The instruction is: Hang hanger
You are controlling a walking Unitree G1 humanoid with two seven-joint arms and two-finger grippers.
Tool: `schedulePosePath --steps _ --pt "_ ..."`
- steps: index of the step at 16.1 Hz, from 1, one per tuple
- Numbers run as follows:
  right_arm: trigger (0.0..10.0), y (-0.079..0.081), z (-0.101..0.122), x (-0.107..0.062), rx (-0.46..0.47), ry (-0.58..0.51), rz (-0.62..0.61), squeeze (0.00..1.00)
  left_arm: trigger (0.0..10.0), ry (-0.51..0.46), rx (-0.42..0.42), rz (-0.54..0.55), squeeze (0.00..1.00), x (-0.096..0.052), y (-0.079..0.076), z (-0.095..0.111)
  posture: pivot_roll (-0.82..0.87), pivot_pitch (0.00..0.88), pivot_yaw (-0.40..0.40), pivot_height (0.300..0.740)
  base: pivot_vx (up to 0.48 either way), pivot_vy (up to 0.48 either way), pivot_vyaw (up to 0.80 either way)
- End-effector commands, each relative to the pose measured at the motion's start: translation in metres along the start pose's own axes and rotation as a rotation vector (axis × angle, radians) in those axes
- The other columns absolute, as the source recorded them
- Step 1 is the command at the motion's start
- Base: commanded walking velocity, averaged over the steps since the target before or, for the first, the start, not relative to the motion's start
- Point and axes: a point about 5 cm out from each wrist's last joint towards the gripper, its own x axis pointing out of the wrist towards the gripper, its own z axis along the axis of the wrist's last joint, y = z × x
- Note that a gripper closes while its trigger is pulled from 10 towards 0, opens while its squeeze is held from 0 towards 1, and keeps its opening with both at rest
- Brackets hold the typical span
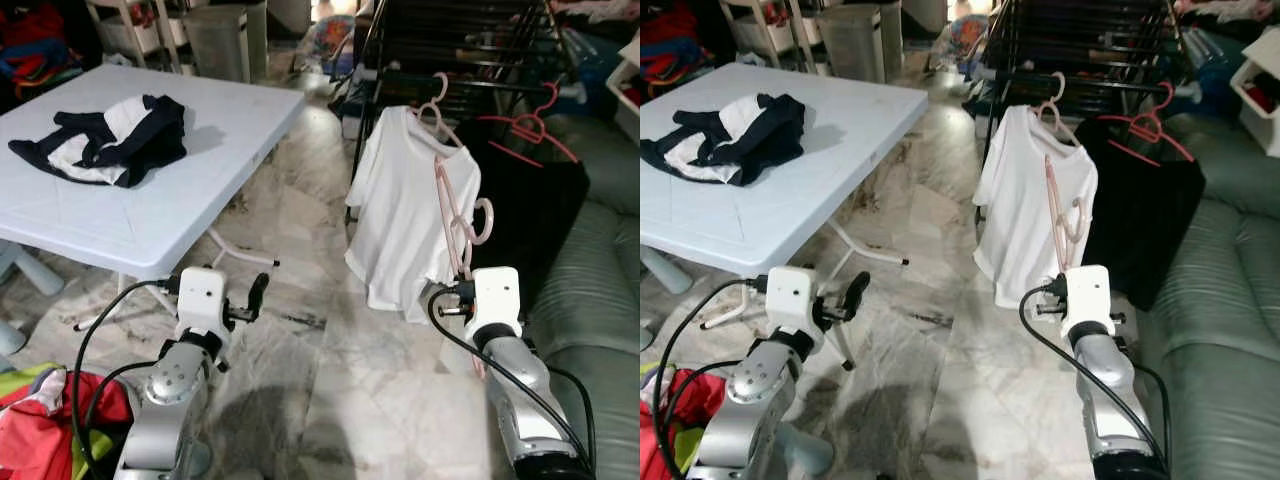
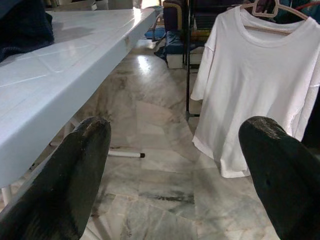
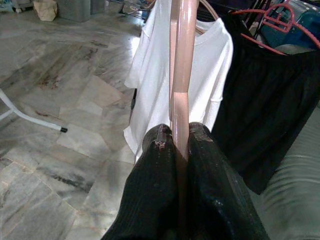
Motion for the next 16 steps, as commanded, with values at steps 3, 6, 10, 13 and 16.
schedulePosePath --steps 3,6,10,13,16 --pt "10.0 0.005 -0.002 0.000 0.006 0.014 0.018 0.00 10.0 0.021 0.015 0.011 0.00 -0.001 0.003 -0.007 -0.01 0.019 0.006 0.740 0.000 0.000 0.00" --pt "10.0 0.007 -0.003 0.000 0.001 0.018 0.023 0.00 10.0 0.031 0.020 0.017 0.00 -0.002 0.005 -0.010 -0.01 0.019 0.006 0.740 0.000 0.000 0.00" --pt "10.0 0.005 -0.007 0.000 0.002 0.033 0.015 0.00 10.0 0.046 0.019 0.027 0.00 -0.003 0.008 -0.015 -0.01 0.019 0.005 0.740 0.000 0.000 0.00" --pt "10.0 0.006 -0.007 0.000 0.000 0.031 0.016 0.00 10.0 0.047 0.022 0.026 0.00 -0.003 0.008 -0.015 -0.01 0.019 0.005 0.740 0.000 0.000 0.00" --pt "10.0 0.006 -0.007 0.000 0.002 0.029 0.013 0.00 10.0 0.046 0.023 0.024 0.00 -0.002 0.009 -0.016 -0.01 0.014 0.007 0.740 0.000 0.000 0.00"
